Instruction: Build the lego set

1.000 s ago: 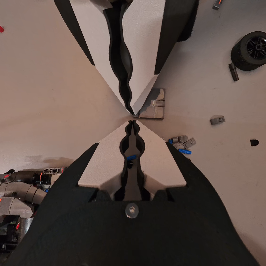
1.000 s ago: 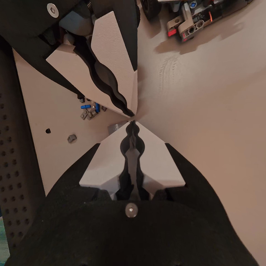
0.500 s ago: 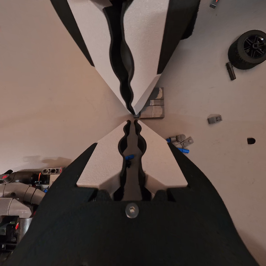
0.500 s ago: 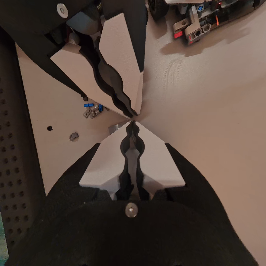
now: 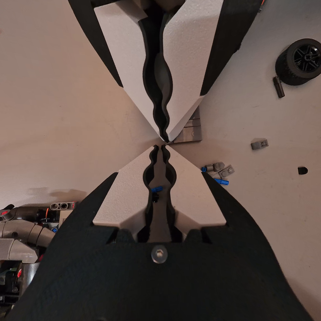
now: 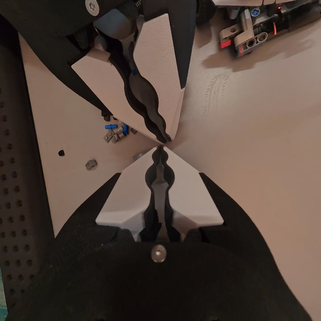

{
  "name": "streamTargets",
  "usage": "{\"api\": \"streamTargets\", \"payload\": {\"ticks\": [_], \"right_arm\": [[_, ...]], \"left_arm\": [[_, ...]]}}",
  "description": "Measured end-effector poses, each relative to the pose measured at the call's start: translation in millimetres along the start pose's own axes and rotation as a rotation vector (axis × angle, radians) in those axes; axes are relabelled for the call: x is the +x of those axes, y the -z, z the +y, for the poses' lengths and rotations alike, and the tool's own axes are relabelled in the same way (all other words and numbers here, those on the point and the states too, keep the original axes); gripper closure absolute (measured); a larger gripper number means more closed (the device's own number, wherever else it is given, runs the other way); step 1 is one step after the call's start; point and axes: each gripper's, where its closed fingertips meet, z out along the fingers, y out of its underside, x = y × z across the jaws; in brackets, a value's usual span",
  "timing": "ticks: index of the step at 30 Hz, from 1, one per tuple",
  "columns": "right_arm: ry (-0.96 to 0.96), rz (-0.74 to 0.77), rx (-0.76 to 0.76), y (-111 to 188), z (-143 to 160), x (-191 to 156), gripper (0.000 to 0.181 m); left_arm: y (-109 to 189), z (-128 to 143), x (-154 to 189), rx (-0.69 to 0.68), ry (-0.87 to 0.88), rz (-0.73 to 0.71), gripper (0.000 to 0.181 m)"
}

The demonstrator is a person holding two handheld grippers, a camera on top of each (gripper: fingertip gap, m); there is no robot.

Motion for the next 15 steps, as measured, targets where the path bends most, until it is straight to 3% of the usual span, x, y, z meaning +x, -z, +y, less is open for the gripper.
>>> {"api": "streamTargets", "payload": {"ticks": [15], "right_arm": [[0.035, 0.016, -0.014, 0.1, 1.4, -0.5, 0.181]], "left_arm": [[8.0, -10.2, 8.6, 0.069, 0.035, 0.077, 0.181]]}}
